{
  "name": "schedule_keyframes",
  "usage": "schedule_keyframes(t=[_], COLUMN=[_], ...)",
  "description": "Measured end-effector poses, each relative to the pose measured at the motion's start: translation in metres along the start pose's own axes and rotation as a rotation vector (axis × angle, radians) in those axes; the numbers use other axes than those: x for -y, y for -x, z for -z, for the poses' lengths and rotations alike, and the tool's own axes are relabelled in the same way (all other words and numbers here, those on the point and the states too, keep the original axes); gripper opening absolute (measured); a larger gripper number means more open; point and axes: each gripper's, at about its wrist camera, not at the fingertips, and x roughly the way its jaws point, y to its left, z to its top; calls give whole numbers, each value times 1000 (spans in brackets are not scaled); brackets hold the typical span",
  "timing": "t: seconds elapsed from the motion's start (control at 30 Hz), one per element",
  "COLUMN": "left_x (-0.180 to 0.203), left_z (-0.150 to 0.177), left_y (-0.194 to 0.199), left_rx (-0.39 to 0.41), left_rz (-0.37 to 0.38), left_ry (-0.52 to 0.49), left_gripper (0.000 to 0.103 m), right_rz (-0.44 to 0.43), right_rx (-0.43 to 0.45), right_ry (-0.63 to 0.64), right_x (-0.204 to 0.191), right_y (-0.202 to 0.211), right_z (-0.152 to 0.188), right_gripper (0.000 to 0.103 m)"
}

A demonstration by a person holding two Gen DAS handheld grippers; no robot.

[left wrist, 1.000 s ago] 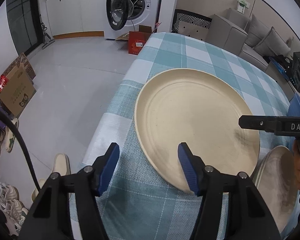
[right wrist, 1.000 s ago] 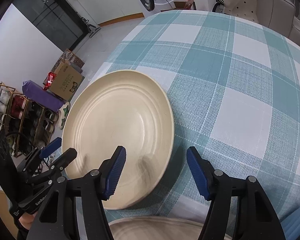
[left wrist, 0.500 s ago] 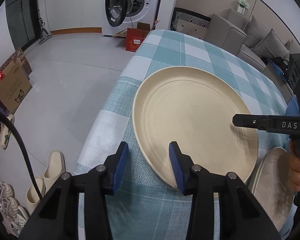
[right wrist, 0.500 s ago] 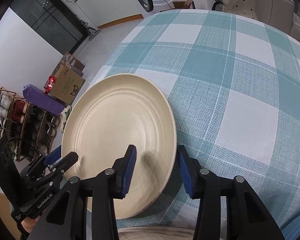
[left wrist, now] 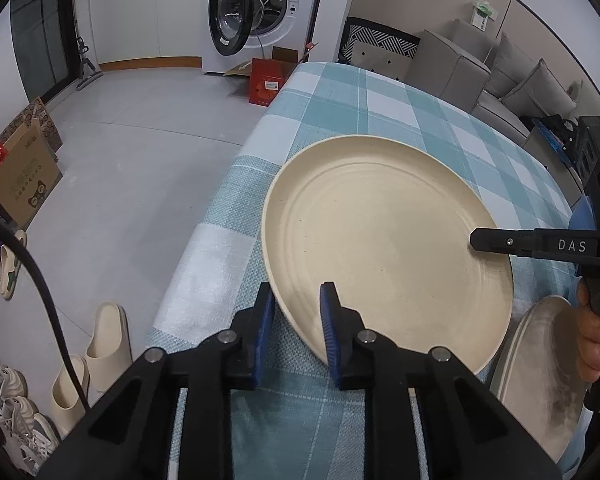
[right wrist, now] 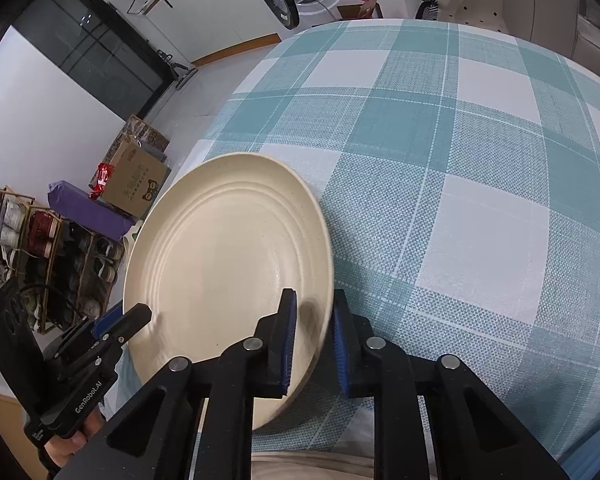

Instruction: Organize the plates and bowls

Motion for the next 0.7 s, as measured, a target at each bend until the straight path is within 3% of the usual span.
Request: schedule_keyframes(t=[0.7], left_x=[6], left_z=[4], left_y=[20], left_rx=[40], left_rz=[-22], left_ry=[-34], left_gripper=[20], right_rz=[2], right_rx=[1], right_ry=[32], right_x=[-8], right_y=[10], right_z=[6], right_gripper=[14])
